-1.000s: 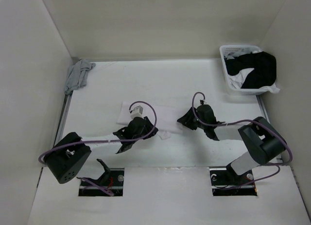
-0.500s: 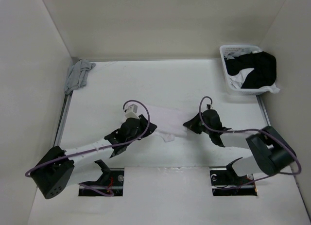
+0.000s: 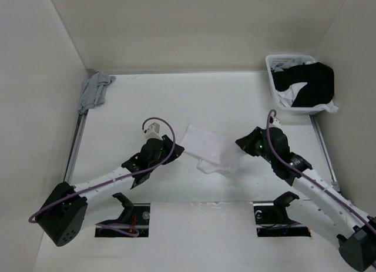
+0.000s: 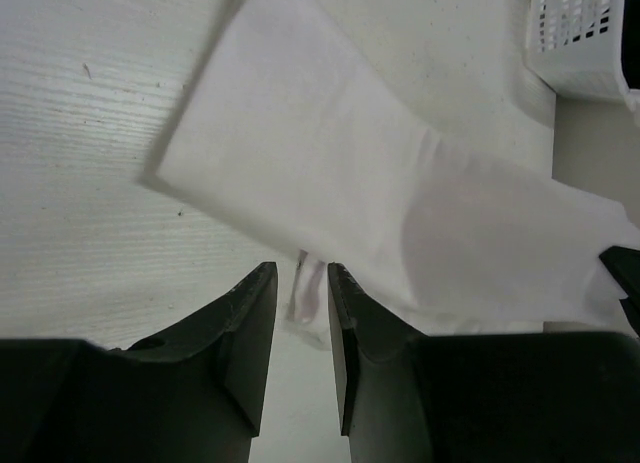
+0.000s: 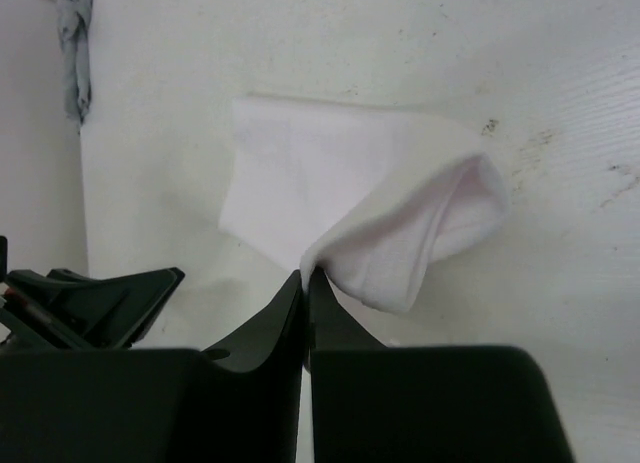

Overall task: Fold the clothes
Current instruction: Fold the tank top

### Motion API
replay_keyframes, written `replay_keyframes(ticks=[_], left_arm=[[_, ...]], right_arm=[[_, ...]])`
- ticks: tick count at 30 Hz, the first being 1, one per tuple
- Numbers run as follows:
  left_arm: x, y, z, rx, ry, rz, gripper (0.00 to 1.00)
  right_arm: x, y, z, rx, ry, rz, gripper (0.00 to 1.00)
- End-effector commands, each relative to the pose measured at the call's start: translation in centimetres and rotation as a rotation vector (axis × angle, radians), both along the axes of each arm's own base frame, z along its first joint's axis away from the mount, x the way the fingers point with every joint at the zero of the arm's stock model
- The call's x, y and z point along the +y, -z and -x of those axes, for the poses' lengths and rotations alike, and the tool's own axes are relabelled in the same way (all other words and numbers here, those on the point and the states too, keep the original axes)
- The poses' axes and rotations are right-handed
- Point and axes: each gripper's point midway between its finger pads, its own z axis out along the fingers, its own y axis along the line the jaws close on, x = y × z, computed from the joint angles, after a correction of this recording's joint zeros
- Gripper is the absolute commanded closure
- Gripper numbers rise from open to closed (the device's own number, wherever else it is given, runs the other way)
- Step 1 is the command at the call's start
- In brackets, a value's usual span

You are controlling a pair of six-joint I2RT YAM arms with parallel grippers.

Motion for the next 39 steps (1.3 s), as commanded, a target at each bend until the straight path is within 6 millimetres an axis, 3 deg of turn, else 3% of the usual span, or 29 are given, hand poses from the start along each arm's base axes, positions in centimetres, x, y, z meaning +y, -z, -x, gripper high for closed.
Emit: replay_keyframes(ticks=[1,6,10,14,18,20,23,26,30,33,35,36,39], left_arm=[[-0.5,-4.0,-1.0,-0.087,0.013,0.067,0.74],[1.2,-4.9,-1.0,-0.101,-0.016,0.085,0.74],[3.0,-5.5,-1.1,-0.116,-0.041,0.098,0.74],[4.9,-6.1,-1.5,-0.130,-0.069,0.118,0.73],[6.4,-6.7,-1.8,-0.146,-0.091,0.144,0.73],[7.1,-6.8,-2.0,-0.148,-0.102,0.153,0.73],[7.7,-7.0,-2.2,-0.149,-0.111,0.166,0.73],[8.0,-7.5,-2.3,-0.162,-0.121,0.169,0.72],[7.5,-8.4,-2.8,-0.179,-0.121,0.167,0.71],[5.7,-8.5,-3.3,-0.172,-0.088,0.151,0.71],[4.3,-8.0,-3.7,-0.178,-0.067,0.123,0.70],[3.6,-7.6,-3.9,-0.177,-0.062,0.109,0.70],[2.0,-6.8,-4.9,-0.184,-0.057,0.076,0.69]], right_arm=[[1.2,-2.5,-0.2,-0.005,-0.053,0.088,0.95],[5.9,-5.1,-2.0,0.020,-0.113,0.101,0.97],[9.8,-5.9,-3.9,0.060,-0.146,0.109,0.98],[14.3,-5.2,-6.1,0.097,-0.173,0.118,0.99],[18.9,-2.1,-8.2,0.155,-0.201,0.156,0.98],[21.1,-0.6,-9.0,0.181,-0.209,0.165,0.92],[23.9,1.2,-9.9,0.202,-0.221,0.171,0.76],[26.0,0.3,-9.9,0.168,-0.249,0.141,0.56],[25.4,-4.1,-9.2,0.041,-0.259,0.076,0.50],[23.7,-5.4,-8.0,-0.032,-0.284,0.077,0.58],[21.8,-4.2,-7.2,-0.045,-0.298,0.114,0.80],[21.2,-3.6,-7.2,-0.045,-0.303,0.131,0.86],[20.0,-0.6,-8.2,-0.005,-0.362,0.183,0.94]])
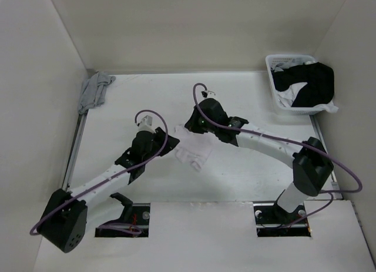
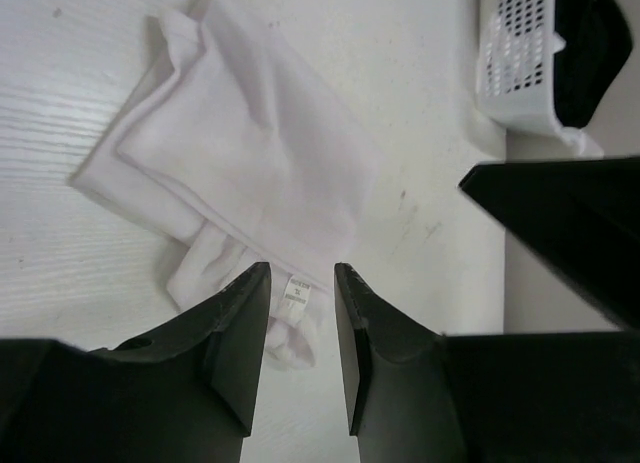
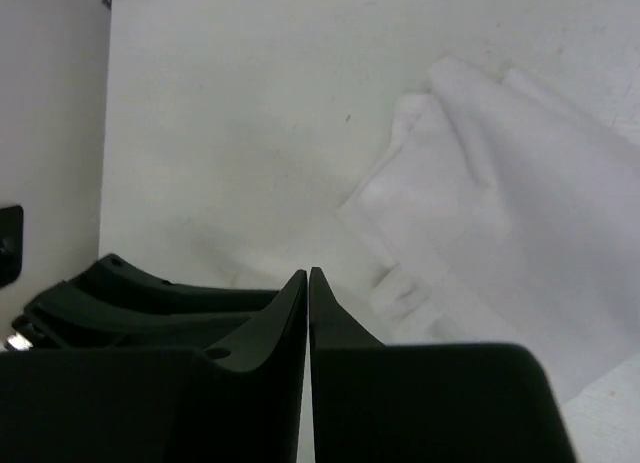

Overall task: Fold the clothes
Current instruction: Fold the tank top

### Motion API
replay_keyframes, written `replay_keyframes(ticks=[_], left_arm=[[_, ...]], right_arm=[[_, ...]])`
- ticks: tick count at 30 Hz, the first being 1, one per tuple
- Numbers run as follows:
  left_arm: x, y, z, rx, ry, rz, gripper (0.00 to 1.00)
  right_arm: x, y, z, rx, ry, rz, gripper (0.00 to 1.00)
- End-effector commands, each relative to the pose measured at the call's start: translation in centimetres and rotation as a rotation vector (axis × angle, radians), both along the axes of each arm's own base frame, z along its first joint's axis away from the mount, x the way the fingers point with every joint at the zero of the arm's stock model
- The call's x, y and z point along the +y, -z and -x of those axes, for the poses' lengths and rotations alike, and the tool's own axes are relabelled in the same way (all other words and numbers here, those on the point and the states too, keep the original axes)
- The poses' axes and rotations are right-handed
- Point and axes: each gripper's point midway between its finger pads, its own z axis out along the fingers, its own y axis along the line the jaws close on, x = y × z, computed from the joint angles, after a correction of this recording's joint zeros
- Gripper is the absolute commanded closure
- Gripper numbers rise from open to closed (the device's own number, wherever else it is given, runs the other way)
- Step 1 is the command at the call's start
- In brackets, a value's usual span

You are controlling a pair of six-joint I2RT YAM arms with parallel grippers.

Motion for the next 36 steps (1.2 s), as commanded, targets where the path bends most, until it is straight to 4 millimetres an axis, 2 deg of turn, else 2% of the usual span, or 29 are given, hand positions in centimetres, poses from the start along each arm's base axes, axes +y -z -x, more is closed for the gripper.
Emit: replay_keyframes(ticks=[1,6,10,13,15,18,21,24,26,31,34,36], left_arm=[[-1.6,-3.1,-2.9,-0.140,-0.033,0.004,0.69],[-3.6,-1.8,-5.0,-0.147,-0.023,-0.007,0.69],[-3.4,0.4,-6.9,-0.111,-0.064,-0.045,0.70],[-2.9,3.2,-8.2,-0.057,-0.085,-0.077,0.70],[-2.4,5.8,-8.6,0.006,-0.096,-0.089,0.70],[-1.2,9.5,-8.3,0.115,-0.119,-0.068,0.72],[-0.4,11.4,-7.7,0.171,-0.130,-0.032,0.73],[-0.1,11.9,-6.9,0.175,-0.121,-0.016,0.73],[0.0,11.5,-6.4,0.165,-0.116,-0.006,0.73],[0.1,9.7,-5.4,0.117,-0.105,0.002,0.72],[0.6,8.9,-5.1,0.105,-0.113,0.010,0.72],[0.5,7.6,-5.1,0.076,-0.110,0.023,0.71]], right_arm=[[-0.2,2.7,-2.0,-0.013,-0.078,0.045,0.95],[1.3,4.7,-4.3,0.001,-0.133,0.077,0.95],[1.3,7.0,-6.5,0.052,-0.133,0.103,0.94],[0.3,9.4,-8.1,0.099,-0.100,0.112,0.94],[0.0,10.4,-8.9,0.118,-0.085,0.096,0.94],[-0.2,11.3,-9.6,0.151,-0.070,0.061,0.94],[-0.5,11.9,-10.4,0.174,-0.048,0.041,0.94],[-0.5,12.1,-10.9,0.194,-0.030,0.014,0.94],[-0.8,12.4,-11.3,0.206,-0.013,0.006,0.94],[-1.2,11.3,-12.5,0.212,0.034,-0.101,0.94],[-1.2,11.4,-12.6,0.225,0.036,-0.121,0.94],[-1.3,11.5,-12.8,0.221,0.048,-0.119,0.94]])
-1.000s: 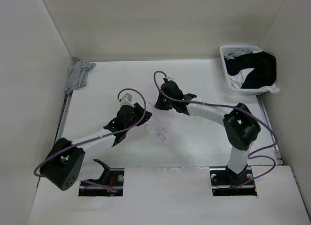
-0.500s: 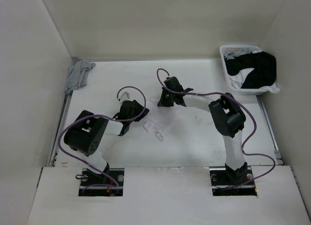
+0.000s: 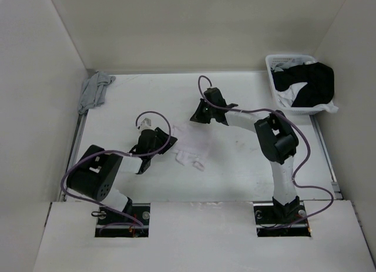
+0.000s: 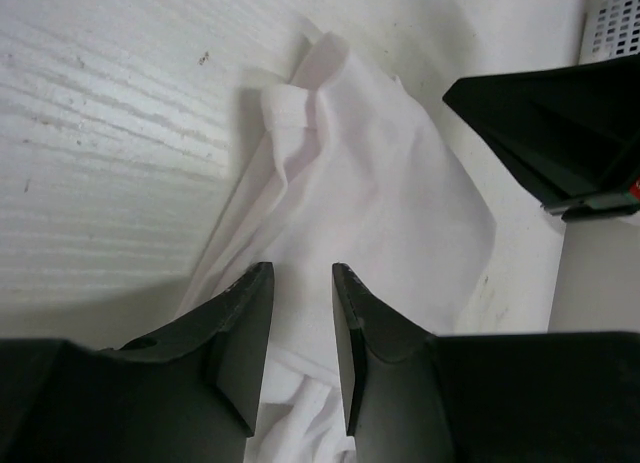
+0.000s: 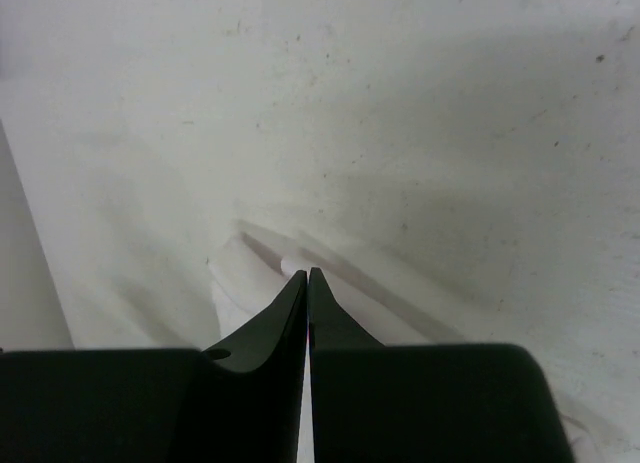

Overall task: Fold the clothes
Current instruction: Fold the tank top

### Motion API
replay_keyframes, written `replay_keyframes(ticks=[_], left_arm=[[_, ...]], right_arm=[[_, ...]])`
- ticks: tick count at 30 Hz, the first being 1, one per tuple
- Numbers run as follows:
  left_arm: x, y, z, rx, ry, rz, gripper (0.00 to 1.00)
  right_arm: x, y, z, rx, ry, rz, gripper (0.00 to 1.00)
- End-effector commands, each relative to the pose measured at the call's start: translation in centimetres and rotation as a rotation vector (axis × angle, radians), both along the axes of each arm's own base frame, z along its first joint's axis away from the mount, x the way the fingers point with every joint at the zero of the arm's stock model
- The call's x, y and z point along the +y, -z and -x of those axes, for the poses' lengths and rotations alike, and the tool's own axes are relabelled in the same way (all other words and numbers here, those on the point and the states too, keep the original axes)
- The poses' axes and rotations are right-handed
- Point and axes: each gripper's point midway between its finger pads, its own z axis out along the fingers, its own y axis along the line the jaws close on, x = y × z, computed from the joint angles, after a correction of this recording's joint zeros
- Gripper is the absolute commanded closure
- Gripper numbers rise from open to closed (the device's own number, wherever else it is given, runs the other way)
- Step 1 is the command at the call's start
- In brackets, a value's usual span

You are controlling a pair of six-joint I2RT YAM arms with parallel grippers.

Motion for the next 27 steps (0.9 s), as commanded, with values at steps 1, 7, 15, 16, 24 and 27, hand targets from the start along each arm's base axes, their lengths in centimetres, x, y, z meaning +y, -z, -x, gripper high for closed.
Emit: replay_keyframes(ticks=[1,7,15,16,24,27], left_arm=[[-0.1,-2.7,0.2,-0.067,0.012,0.020,0.70],[-0.8,-10.7,0.4,-0.287,0.034,0.021,0.62],[2.7,-13.9,2.0,-0.354,-0.002,-0.209,0.49],[3.5,-13.5,2.3,-0.343,-0.013,-0.238,0.48],[9.0,-10.0,4.6,-0.185,-0.129,-0.317,0.44],[10.4,-8.8,5.0,-0.131,-0.161,-0.304,0.44]], right_arm=[[0.5,-1.3,-1.3,-0.040,0.027,-0.062,0.94],[0.3,-8.3,0.1,-0.242,-0.005,-0.109,0.91],[-5.3,-12.7,7.0,-0.499,0.053,-0.087,0.50],[-6.2,-12.6,7.9,-0.528,0.061,-0.085,0.44],[-11.9,-13.2,10.7,-0.689,0.206,-0.086,0.19],[-13.2,-12.9,10.7,-0.701,0.238,-0.091,0.16]])
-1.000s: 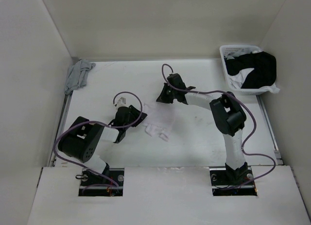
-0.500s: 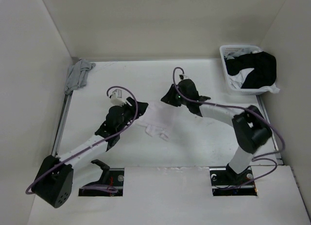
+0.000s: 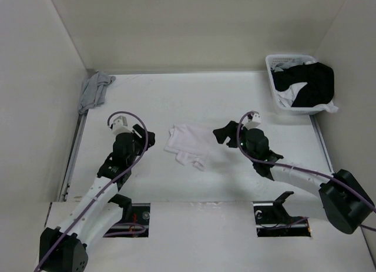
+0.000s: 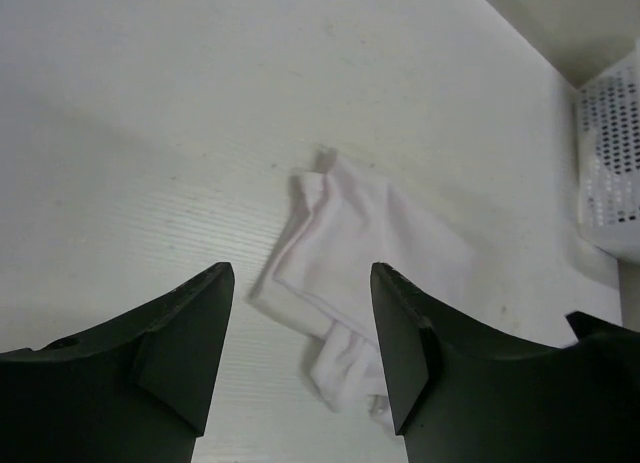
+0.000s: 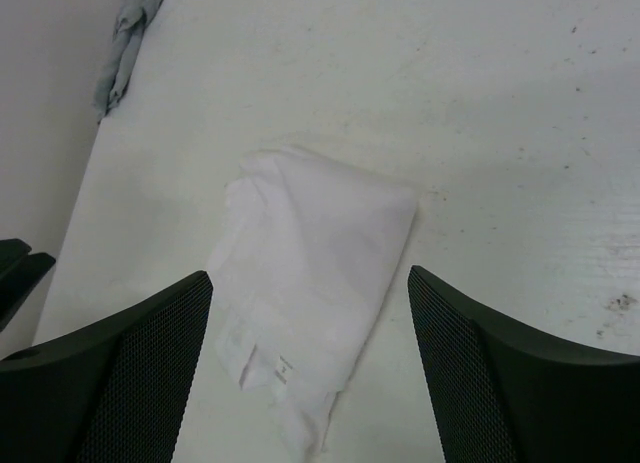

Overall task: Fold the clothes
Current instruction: Fold the tank top

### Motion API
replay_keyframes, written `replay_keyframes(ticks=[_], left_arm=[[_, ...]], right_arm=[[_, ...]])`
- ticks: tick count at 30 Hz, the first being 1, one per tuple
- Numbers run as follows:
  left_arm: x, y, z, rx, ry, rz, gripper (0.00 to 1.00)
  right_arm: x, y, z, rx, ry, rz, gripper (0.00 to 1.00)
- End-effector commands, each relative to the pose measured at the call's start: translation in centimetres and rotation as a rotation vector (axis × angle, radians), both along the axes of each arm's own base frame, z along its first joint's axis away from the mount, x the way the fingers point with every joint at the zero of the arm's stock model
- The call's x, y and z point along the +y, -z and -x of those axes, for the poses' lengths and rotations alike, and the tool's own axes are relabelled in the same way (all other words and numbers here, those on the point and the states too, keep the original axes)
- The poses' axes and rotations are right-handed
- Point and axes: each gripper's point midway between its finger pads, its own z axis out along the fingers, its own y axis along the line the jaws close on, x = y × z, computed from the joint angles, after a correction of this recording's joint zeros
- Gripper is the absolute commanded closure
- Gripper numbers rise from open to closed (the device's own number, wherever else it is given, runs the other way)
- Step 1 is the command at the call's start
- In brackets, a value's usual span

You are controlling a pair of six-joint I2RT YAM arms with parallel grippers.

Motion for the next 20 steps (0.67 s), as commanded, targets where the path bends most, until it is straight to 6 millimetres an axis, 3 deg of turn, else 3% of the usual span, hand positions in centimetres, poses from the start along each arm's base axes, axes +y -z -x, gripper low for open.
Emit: replay_keyframes(ticks=[1,11,20], left_arm=[[1.8,2.8,1.3,0.099,-0.038,-0.012,0.44],[3.5,3.7,1.5,0.113,-0.089,-0.004,0.46],[4.5,3.6,0.8,0.117,-0.129,-0.011,0.43]], right_arm=[[-1.3,-4.2,-1.4,-0.152,0.070,-0.082,0.16],[-6.0,-4.7,-1.7,-0.171,0.167,-0.129,0.14],[-6.7,-4.1,-1.9,-0.151,0.192,-0.140,0.14]])
